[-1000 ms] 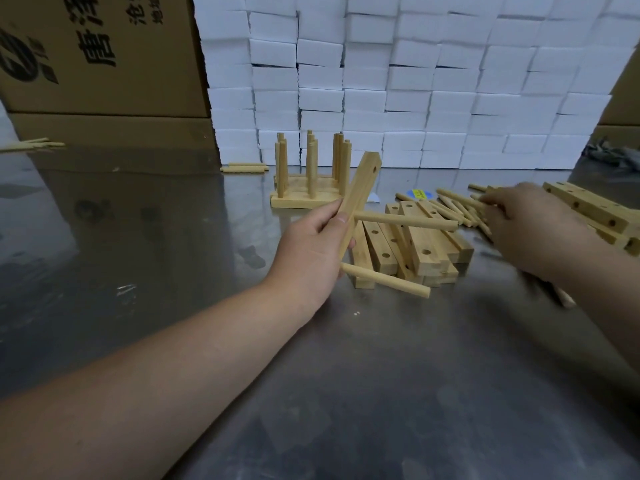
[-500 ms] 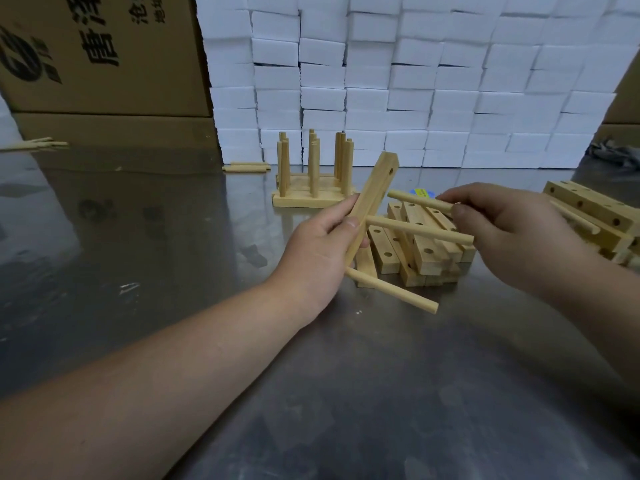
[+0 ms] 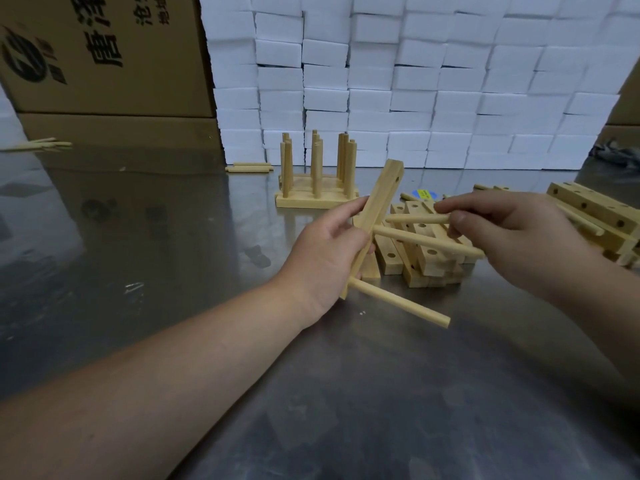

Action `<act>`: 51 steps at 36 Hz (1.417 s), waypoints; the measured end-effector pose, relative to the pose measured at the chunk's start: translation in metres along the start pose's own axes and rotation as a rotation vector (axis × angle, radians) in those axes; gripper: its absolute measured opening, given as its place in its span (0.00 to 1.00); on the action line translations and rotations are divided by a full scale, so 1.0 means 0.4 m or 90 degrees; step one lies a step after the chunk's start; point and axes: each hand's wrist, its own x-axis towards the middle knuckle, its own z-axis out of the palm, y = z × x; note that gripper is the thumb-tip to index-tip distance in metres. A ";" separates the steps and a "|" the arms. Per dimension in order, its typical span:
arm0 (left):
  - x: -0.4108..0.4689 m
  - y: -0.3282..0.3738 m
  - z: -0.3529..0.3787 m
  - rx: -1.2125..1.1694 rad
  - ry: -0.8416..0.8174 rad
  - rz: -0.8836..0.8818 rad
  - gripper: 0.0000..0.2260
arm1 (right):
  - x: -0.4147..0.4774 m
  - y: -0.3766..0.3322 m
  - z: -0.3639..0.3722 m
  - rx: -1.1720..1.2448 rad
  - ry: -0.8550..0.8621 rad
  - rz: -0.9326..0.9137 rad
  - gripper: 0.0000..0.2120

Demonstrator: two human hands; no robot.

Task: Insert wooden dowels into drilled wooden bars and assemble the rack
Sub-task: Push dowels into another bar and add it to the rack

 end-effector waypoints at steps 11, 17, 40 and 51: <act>0.002 -0.005 0.002 0.020 0.007 -0.007 0.15 | 0.002 0.001 0.000 0.008 0.045 0.009 0.16; 0.001 -0.002 0.002 0.015 0.011 -0.012 0.16 | -0.002 -0.008 0.008 -0.013 0.032 0.000 0.13; 0.005 -0.007 -0.001 0.037 0.000 -0.010 0.16 | -0.004 -0.008 0.008 -0.028 0.006 -0.010 0.11; 0.002 -0.004 0.001 0.053 0.018 -0.007 0.16 | -0.004 -0.008 0.008 -0.033 0.018 -0.010 0.11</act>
